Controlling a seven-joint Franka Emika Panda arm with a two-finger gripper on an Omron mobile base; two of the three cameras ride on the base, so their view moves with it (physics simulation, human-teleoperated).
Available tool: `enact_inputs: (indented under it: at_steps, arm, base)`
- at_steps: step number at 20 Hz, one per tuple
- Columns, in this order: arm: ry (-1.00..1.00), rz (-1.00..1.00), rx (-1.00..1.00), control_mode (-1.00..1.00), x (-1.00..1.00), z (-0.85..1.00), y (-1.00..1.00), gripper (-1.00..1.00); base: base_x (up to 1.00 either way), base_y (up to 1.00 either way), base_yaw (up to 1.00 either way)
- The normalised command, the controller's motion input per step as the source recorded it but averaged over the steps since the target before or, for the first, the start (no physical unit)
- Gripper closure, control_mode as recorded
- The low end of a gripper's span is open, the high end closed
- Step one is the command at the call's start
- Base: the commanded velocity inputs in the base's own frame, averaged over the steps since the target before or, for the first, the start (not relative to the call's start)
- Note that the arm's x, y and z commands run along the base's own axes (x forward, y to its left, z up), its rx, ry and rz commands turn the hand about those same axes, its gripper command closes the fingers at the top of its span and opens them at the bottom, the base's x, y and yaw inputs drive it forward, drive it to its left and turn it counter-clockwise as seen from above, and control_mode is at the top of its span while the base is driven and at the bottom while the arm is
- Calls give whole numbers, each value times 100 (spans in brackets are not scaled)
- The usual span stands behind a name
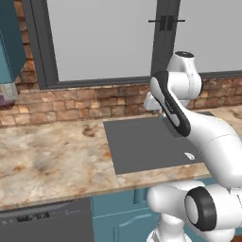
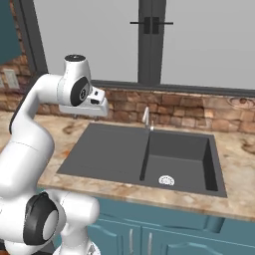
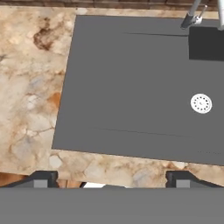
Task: Move the dessert items from the plate to the tray.
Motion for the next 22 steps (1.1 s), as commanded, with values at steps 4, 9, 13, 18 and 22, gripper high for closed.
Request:
enact_inputs:
  at_steps: [4, 9, 13, 18, 22]
  arm:
    - [0, 0, 0, 100, 0, 0, 0, -100]
    - [0, 0, 0, 100, 0, 0, 0, -100]
    - [0, 0, 0, 100, 0, 0, 0, -100]
    - [0, 0, 0, 100, 0, 0, 0, -100]
    - [0, 0, 0, 100, 0, 0, 0, -100]
  base:
    - [0, -51, 0]
    - [0, -53, 0]
    - [0, -57, 0]
    - [0, -63, 0]
    - [0, -67, 0]
